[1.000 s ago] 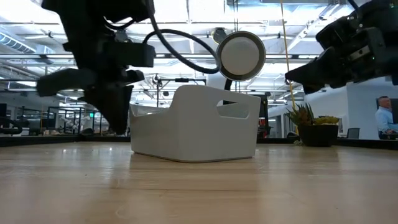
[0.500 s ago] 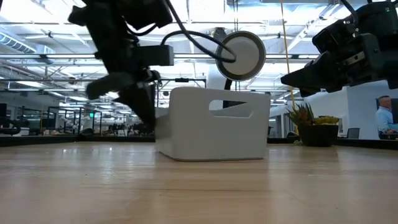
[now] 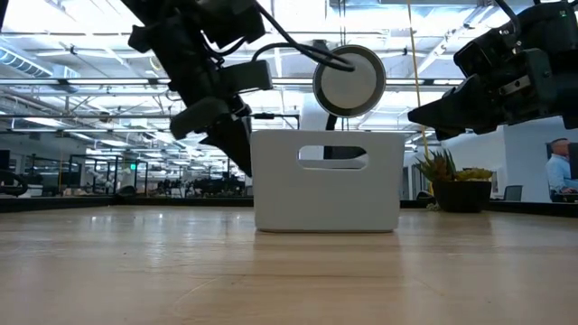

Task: Pick and place rubber bands into bin
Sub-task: Adjust the gray container, then return to Home Position

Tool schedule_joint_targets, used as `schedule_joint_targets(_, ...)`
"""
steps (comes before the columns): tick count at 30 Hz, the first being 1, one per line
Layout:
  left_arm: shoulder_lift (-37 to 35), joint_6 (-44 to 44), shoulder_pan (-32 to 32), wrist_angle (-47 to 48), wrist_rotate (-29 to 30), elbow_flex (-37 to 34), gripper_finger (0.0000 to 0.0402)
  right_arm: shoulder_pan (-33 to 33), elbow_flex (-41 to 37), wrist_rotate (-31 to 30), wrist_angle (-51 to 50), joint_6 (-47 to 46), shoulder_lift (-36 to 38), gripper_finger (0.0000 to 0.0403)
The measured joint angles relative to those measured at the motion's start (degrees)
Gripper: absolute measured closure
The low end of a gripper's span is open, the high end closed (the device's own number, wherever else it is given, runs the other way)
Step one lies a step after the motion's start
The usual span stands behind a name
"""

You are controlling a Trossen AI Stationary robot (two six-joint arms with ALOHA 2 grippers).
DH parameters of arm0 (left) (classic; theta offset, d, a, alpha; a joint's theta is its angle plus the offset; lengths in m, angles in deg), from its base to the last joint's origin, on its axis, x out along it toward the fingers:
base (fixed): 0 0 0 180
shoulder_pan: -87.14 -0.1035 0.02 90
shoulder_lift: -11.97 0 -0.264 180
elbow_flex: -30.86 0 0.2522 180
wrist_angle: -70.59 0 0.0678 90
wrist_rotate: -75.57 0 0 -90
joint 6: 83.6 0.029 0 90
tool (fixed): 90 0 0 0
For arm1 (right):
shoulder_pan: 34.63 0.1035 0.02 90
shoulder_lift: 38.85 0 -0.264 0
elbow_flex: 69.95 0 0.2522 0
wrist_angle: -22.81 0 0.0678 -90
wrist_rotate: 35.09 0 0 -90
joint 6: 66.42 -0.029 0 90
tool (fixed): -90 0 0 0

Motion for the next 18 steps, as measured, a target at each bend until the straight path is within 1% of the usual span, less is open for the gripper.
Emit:
schedule_joint_targets(8, 0.0, 0.3, -1.1, -0.7, -0.4, 0.0, 0.0395, 0.0, 0.0, -0.1, 0.0, 0.2, 0.0, 0.0403)
schedule_joint_targets(12, -0.1, 0.5, 0.0, 2.9, -0.2, 0.0, 0.0398, 0.0, 0.0, -0.1, 0.0, 0.6, 0.3, 0.0403)
schedule_joint_targets(15, -2.2, 0.8, 1.9, 6.5, 1.6, 0.0, 0.0397, -0.3, 0.0, -0.1, -0.2, 0.6, 2.2, 0.0403)
schedule_joint_targets(18, -5.9, 1.6, 3.6, 10.1, 3.7, 0.1, 0.0398, -1.5, 0.0, -0.1, -1.5, 0.6, 6.0, 0.0403)
